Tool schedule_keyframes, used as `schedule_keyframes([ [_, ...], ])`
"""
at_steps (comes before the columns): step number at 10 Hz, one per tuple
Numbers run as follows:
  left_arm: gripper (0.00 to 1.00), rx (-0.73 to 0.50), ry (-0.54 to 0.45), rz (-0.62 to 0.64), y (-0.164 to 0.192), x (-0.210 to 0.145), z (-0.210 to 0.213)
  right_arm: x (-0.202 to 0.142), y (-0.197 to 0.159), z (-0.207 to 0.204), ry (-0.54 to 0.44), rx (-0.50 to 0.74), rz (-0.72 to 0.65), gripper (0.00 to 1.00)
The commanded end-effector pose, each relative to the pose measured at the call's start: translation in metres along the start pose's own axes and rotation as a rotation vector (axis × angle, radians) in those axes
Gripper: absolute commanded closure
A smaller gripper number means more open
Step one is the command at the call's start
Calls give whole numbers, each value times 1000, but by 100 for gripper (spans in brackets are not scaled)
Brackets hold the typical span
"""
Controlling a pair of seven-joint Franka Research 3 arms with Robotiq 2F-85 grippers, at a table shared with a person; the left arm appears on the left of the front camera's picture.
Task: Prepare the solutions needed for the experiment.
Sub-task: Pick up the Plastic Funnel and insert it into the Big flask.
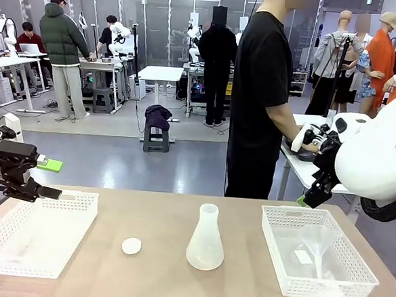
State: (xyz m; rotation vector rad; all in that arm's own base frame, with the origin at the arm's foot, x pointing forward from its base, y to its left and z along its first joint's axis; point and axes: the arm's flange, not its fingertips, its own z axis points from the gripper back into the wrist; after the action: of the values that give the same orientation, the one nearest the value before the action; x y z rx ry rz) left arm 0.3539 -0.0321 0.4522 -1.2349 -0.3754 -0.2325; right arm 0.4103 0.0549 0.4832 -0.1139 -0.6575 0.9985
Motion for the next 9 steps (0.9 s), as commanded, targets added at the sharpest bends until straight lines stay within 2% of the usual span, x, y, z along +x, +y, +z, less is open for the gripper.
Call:
schedule_keyframes([
  [1, 0, -28, -9, 8, -2, -1, -4, -6, -19, -11, 26, 30, 105, 0],
  [2, 0, -28, -9, 8, -2, -1, -4, 0, 0, 0, 0, 0, 0, 0],
  [7, 0, -28, -9, 8, -2, -1, -4, -2, -5, -2, 10, -6, 27, 0],
  [8, 0, -28, -9, 8, -2, -1, -4, -7, -5, -6, 137, 8, 133, 0],
  [9, 0, -28, -9, 8, -2, -1, -4, -18, -21, -2, 213, 21, 159, 0],
])
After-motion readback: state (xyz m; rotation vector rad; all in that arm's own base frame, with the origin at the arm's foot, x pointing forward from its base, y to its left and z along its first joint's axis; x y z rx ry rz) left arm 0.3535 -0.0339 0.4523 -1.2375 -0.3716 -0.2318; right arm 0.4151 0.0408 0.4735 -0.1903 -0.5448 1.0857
